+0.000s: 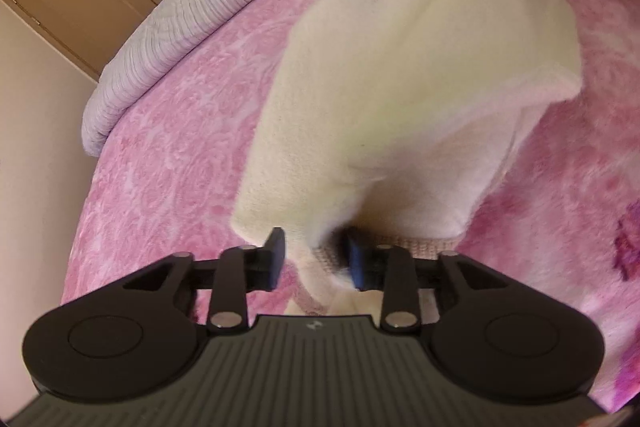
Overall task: Fold clothes
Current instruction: 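Grasp the sweater hem with the right gripper while the left gripper holds, lift both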
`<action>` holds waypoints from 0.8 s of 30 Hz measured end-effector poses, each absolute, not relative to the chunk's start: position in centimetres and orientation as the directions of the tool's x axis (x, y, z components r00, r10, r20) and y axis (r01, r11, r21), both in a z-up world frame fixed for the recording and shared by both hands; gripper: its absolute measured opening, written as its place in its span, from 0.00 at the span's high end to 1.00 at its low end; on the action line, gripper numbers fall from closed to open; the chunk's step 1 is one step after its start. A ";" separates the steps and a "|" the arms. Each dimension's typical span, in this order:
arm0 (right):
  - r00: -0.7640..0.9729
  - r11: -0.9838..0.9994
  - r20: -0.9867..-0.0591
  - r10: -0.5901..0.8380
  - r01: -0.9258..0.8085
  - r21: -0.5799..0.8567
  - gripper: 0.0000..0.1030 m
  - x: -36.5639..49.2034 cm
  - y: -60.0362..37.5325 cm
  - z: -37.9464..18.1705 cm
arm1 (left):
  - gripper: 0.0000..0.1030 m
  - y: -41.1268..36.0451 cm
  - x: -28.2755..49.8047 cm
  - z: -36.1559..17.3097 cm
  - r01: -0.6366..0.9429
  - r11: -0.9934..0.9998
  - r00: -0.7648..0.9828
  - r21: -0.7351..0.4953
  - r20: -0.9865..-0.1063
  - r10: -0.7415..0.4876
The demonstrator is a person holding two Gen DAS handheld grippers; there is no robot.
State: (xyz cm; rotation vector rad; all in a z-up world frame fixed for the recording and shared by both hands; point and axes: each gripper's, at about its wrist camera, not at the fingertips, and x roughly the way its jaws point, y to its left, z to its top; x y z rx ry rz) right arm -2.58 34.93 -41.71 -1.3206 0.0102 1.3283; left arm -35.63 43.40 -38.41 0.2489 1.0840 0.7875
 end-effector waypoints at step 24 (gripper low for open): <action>0.425 0.014 -0.565 0.707 -0.807 -0.590 0.86 -4.6 32.2 -29.4 | 0.95 45.9 -39.1 -30.9 -0.468 0.639 0.376 0.610 -0.516 0.769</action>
